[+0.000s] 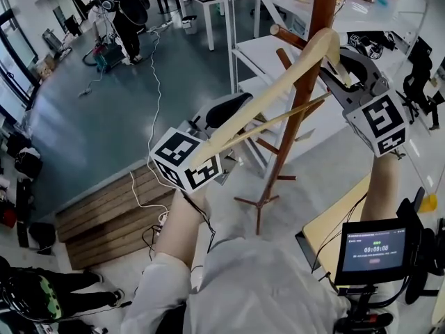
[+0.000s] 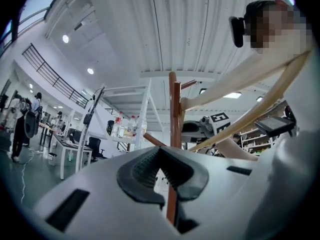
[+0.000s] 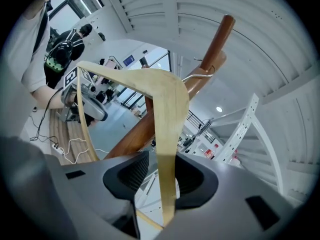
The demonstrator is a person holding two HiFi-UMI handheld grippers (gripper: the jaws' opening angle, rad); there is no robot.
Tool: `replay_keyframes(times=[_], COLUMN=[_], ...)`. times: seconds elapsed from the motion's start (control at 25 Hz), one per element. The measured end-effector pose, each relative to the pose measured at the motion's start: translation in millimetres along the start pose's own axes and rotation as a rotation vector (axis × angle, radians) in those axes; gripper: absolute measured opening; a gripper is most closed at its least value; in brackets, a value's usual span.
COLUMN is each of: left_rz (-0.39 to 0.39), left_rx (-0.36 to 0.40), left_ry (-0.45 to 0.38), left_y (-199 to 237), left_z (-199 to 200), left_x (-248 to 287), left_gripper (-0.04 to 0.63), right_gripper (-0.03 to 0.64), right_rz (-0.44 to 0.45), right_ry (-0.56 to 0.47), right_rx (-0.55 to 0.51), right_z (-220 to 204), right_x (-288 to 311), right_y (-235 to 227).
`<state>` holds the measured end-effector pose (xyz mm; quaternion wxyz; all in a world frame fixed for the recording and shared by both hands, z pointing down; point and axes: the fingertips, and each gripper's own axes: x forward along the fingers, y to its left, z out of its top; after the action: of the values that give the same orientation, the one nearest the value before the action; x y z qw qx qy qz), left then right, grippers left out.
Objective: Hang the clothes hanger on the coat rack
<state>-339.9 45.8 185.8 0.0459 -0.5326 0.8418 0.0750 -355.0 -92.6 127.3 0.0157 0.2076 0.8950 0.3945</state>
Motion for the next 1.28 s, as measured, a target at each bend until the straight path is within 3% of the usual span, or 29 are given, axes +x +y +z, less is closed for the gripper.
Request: replay_keyframes(times=[0.24, 0.44, 0.72, 1.0, 1.28], left_rz=[0.041, 0.119, 0.19, 0.187, 0.111], left_rx=[-0.003, 0.021, 0.04, 0.039, 0.014], left_ry=[-0.009, -0.016, -0.015, 0.022, 0.068], left_y=[8.9, 20.3, 22.6, 10.4, -3.2], left_z=[-10.6, -25.2, -30.7, -42.8, -64.5], left_x=[-3.9, -35.7, -78.8, -80.4, -56.2], left_gripper=[0.002, 0.002, 0.002, 0.002, 0.002], right_gripper=[0.137, 0.137, 0.137, 0.137, 0.137], right_rz=[-0.013, -0.015, -0.103, -0.198, -0.278], right_ry=[-0.019, -0.053, -0.093, -0.136, -0.178], right_rx=[0.007, 0.019, 0.084, 0.119, 0.137], right_z=[-4.1, 2.0, 7.9, 7.0, 6.2], right_x=[-5.1, -8.5, -22.9, -46.1, -61.3], right_y=[0.1, 21.2, 18.9, -5.0, -13.7])
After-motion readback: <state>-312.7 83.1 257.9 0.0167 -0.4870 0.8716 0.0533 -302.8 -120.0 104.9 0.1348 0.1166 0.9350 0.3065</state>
